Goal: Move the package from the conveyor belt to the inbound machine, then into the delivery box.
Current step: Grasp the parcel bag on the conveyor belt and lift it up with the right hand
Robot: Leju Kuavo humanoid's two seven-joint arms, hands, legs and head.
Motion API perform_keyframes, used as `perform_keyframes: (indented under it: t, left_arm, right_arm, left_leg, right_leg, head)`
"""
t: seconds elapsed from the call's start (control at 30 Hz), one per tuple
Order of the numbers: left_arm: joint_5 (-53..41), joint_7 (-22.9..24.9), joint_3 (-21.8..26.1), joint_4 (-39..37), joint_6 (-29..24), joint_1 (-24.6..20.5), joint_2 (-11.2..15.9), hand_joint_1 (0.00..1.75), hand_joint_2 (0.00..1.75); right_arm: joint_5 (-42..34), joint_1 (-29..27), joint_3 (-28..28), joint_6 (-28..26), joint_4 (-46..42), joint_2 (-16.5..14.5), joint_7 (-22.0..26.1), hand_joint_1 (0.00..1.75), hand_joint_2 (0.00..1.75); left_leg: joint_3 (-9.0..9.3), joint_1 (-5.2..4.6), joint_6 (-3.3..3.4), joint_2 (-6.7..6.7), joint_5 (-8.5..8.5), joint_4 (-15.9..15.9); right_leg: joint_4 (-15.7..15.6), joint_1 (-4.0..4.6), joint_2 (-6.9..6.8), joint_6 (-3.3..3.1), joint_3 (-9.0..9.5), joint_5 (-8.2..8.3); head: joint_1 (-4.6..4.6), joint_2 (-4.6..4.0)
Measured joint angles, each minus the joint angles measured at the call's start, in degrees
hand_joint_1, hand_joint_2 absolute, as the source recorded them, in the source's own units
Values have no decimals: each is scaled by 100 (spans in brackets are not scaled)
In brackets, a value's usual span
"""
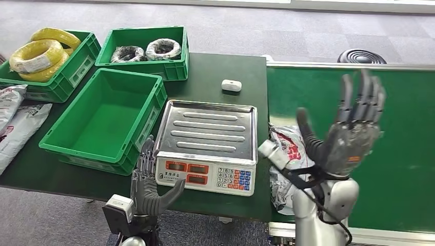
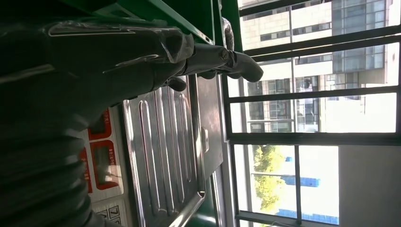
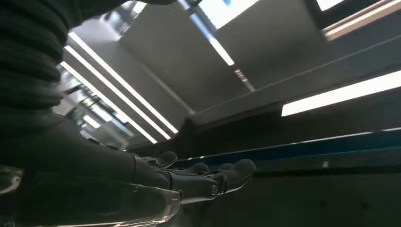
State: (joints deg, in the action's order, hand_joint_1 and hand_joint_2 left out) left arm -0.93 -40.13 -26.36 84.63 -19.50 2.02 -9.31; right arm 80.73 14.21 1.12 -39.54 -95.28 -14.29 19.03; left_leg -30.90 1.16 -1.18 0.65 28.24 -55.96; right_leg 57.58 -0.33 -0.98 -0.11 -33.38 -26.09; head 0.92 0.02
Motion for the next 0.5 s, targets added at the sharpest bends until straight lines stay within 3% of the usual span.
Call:
perform_keyframes:
  t: [0.1,0.17,0.3,0.5]
  left_arm:
    - [-2,0,6,1,52,9,-1,0,175]
    - [-8,0,14,2,76,11,-8,0,175]
    - [-25,0,29,2,98,11,-43,0,175]
    - [-29,0,32,3,108,11,-66,0,175]
  right_arm:
    - [563,343,921,0,216,352,-1162,0,175]
    - [607,459,1254,0,405,658,-1650,0,175]
    - [607,566,1589,0,690,1040,-1952,0,175]
    - [614,619,1759,-1,942,1325,-2175,0,175]
  left_leg:
    - [-2,-6,5,0,2,-6]
    - [-3,-8,10,2,5,-8]
    - [-4,-8,15,2,9,-8]
    - [-5,-5,15,4,8,-5]
  right_leg:
    - [0,-7,-1,10,3,6]
    - [0,-10,-1,12,1,7]
    - [-1,-10,0,12,-3,7]
    - [-1,-5,2,12,-4,6]
  head:
    - [0,0]
    - [1,0]
    - [2,0]
    - [2,0]
